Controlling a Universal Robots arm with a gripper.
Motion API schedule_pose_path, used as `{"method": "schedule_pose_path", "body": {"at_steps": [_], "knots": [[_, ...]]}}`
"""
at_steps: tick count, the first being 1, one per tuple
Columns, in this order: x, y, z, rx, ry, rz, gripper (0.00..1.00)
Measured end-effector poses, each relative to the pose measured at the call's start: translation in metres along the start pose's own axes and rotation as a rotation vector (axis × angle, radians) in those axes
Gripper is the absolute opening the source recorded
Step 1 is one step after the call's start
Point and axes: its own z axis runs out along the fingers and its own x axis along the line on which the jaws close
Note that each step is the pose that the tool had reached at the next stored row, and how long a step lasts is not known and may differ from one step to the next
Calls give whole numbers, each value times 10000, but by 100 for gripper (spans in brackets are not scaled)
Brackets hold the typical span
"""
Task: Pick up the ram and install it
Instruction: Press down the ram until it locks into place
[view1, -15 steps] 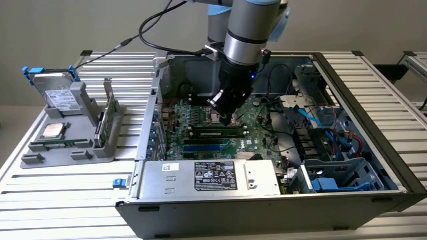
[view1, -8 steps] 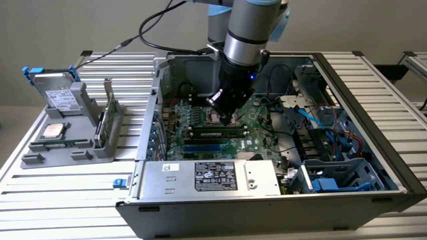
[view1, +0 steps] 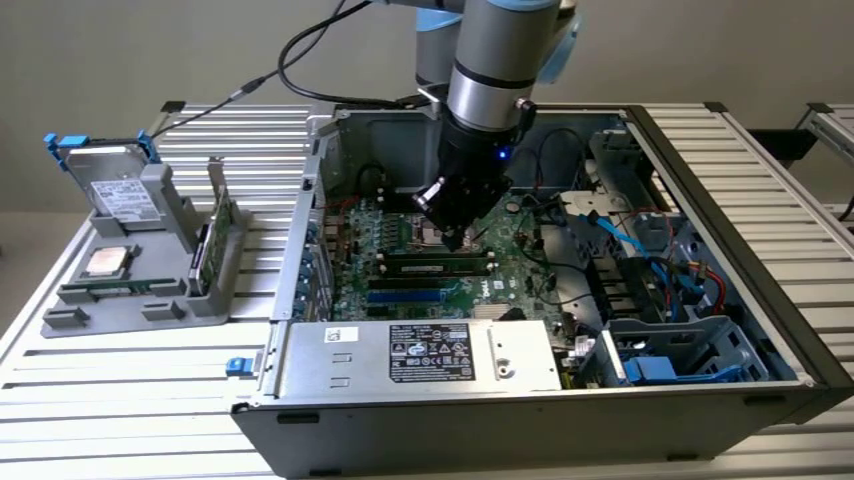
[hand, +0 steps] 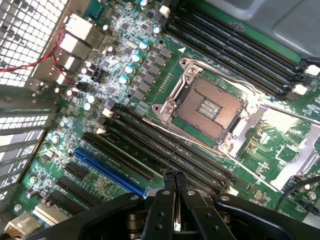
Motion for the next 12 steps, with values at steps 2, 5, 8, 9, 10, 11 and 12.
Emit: {"method": "schedule_pose_path", "body": {"at_steps": [2, 5, 8, 9, 10, 11, 12], "knots": [[0, 0, 0, 33, -88, 158, 10], [0, 0, 0, 84, -208, 397, 10], [0, 0, 0, 139, -315, 641, 10], [0, 0, 0, 156, -348, 721, 10], [0, 0, 0, 173, -383, 802, 10], [0, 0, 0, 188, -421, 887, 10], [0, 0, 0, 201, -458, 968, 10]]}}
